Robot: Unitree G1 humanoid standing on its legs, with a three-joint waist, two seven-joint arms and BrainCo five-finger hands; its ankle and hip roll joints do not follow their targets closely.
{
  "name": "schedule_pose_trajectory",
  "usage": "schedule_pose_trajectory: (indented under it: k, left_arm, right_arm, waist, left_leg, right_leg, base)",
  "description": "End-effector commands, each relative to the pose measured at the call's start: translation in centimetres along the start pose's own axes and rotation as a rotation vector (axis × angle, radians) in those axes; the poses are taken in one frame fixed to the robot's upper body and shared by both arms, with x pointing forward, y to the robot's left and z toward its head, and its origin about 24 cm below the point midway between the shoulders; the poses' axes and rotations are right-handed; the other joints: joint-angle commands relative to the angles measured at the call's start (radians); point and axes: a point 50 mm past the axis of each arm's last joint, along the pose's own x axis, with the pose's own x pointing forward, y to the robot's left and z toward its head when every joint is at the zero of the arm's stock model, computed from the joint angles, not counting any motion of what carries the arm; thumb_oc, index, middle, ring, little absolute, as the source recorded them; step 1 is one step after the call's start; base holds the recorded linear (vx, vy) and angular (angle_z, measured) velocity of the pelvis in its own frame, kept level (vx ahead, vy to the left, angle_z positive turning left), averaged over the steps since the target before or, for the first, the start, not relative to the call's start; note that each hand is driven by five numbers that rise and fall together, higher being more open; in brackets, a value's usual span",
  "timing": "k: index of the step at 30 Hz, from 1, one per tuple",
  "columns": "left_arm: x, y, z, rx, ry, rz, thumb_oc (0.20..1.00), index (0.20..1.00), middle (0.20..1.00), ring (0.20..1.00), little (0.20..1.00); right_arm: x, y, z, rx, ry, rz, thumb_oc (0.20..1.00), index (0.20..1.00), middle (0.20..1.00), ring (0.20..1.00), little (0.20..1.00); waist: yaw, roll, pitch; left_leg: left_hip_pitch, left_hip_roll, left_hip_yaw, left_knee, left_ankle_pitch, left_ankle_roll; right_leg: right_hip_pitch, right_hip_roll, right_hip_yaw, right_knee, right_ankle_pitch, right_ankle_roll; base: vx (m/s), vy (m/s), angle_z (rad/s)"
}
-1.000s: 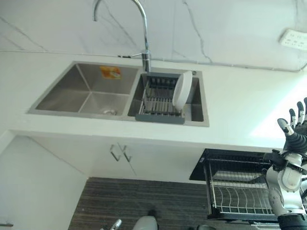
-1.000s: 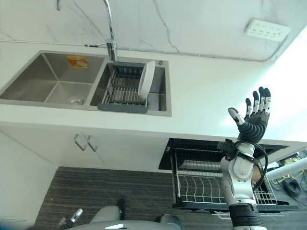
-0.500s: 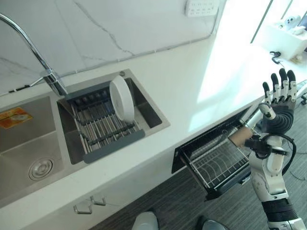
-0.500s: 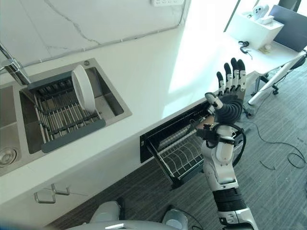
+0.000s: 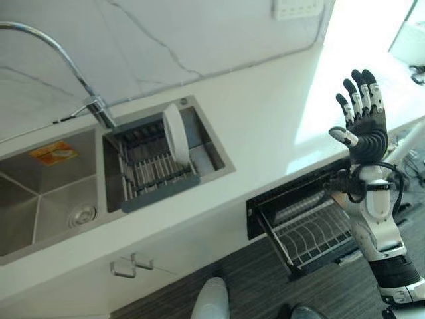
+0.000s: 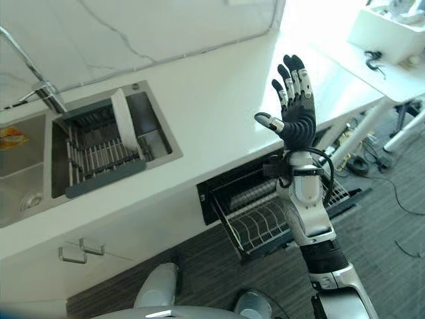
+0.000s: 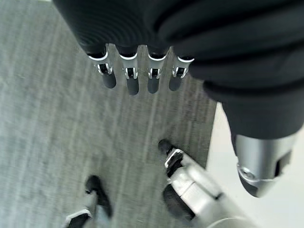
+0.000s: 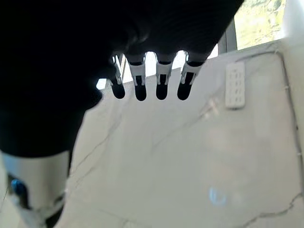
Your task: Place the dishes in the dishwasher.
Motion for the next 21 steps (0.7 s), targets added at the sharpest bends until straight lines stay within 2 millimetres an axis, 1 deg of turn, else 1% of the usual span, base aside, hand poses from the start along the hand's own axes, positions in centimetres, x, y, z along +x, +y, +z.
schedule_pose_trajectory:
  k: [1, 3, 4, 6, 11, 14, 21]
  left_arm:
    - [-0.1, 1.2, 0.2, 0.061, 0.043, 0.004, 1.000, 1.000, 1.000, 1.000, 1.000]
    - [0.0, 1.3, 0.2, 0.095, 0.060, -0.018, 1.000, 1.000, 1.000, 1.000, 1.000]
    - [0.0, 1.2, 0.2, 0.105, 0.061, -0.025, 1.000, 1.000, 1.000, 1.000, 1.000]
    - [0.0, 1.2, 0.4, 0.088, 0.083, -0.044, 1.000, 1.000, 1.000, 1.000, 1.000]
    - [0.0, 1.5, 1.0, 0.116, 0.088, -0.036, 1.000, 1.000, 1.000, 1.000, 1.000]
    - [0.0, 1.8, 1.2, 0.127, 0.091, -0.018, 1.000, 1.000, 1.000, 1.000, 1.000]
    - [0.0, 2.1, 1.4, 0.189, 0.086, -0.016, 1.000, 1.000, 1.000, 1.000, 1.000]
  right_arm:
    - [0.5, -0.1, 1.2, 0.026, -0.028, 0.039, 1.000, 1.000, 1.000, 1.000, 1.000]
    - [0.9, 0.2, 1.1, 0.045, -0.012, 0.042, 1.000, 1.000, 1.000, 1.000, 1.000]
    - [1.3, 0.6, 1.0, 0.053, -0.001, 0.068, 1.000, 1.000, 1.000, 1.000, 1.000]
    - [2.0, 1.2, 1.0, 0.058, 0.013, 0.089, 1.000, 1.000, 1.000, 1.000, 1.000]
    - [3.6, 2.8, 0.4, 0.083, 0.043, 0.096, 1.000, 1.000, 1.000, 1.000, 1.000]
    - [3.7, 3.5, 0.2, 0.094, 0.064, 0.109, 1.000, 1.000, 1.000, 1.000, 1.000]
    - [4.3, 4.8, -1.1, 0.096, 0.123, 0.100, 1.000, 1.000, 1.000, 1.000, 1.000]
  waist:
    - [0.025, -0.048, -0.014]
    - [0.028, -0.047, -0.021]
    - [0.028, -0.046, -0.023]
    - [0.034, -0.046, -0.022]
    - [0.057, -0.065, -0.015]
    - [0.063, -0.070, -0.017]
    - [0.079, -0.068, -0.010]
  left_leg:
    - [0.034, -0.026, 0.006, -0.014, -0.031, -0.003]
    - [0.040, -0.022, 0.011, -0.014, -0.037, -0.003]
    - [0.046, -0.021, 0.015, -0.014, -0.042, -0.002]
    - [0.056, -0.027, 0.016, -0.014, -0.050, 0.002]
    - [0.079, -0.046, 0.005, -0.014, -0.069, 0.018]
    - [0.084, -0.046, 0.006, -0.014, -0.077, 0.020]
    - [0.085, -0.049, -0.003, -0.014, -0.077, 0.018]
  right_leg:
    - [0.034, -0.003, -0.005, -0.123, 0.121, 0.032]
    - [0.033, -0.004, -0.009, -0.123, 0.117, 0.030]
    - [0.033, -0.005, -0.009, -0.123, 0.114, 0.028]
    - [0.037, -0.006, -0.006, -0.123, 0.111, 0.028]
    - [0.036, -0.007, 0.006, -0.123, 0.114, 0.031]
    - [0.036, -0.012, 0.002, -0.123, 0.115, 0.034]
    - [0.038, -0.021, -0.014, -0.123, 0.122, 0.039]
  base:
    - [0.16, 0.086, 0.13]
    - [0.14, 0.102, 0.18]
    - [0.15, 0.118, 0.14]
    - [0.13, 0.097, 0.07]
    - [0.08, 0.029, 0.04]
    - [0.02, 0.015, -0.07]
    - [0.00, 0.007, 0.08]
